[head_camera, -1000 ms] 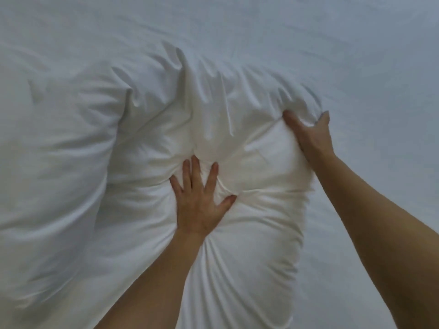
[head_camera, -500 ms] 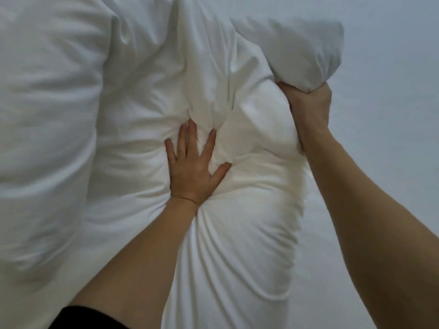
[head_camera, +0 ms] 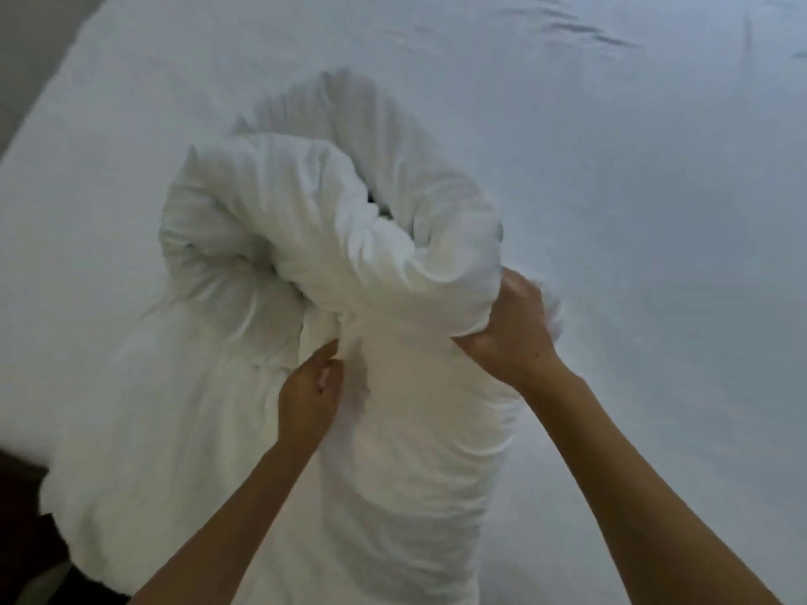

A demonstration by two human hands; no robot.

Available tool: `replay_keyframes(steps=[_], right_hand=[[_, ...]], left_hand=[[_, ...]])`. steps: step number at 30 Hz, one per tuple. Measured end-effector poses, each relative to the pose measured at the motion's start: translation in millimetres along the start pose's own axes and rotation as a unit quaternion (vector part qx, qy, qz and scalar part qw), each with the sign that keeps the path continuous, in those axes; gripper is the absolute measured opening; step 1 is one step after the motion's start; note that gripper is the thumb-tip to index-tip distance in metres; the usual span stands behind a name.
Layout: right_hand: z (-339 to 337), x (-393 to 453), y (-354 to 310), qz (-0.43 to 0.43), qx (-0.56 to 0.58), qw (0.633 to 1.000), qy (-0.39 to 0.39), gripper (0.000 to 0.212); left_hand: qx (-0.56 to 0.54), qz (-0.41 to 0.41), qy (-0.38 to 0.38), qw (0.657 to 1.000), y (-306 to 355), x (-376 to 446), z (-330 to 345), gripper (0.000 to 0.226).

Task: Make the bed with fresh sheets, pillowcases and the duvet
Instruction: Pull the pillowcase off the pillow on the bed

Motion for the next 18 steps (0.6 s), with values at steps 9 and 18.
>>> replay_keyframes(steps=[9, 18], right_hand=[[2, -158, -197, -0.322, -0.077, 0.915, -0.23, 0.021], [77, -285, -254, -0.471, -0.181, 0.75, -0.427, 0.033]], left_hand=[[0.022, 0.282, 0.297, 0.912, 164, -120, -234, 0.028], [0.383, 0.057, -0.006, 0.922, 5, -116, -178, 0.063]])
Point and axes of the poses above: each hand's wrist, its own x-axis towards the middle knuckle, its own z-axis out of the palm, y = z × x, the point moved 6 cm from there along x, towards the middle knuckle, and after that the axes turned 9 degrees about -x, right-handed, at the moved point
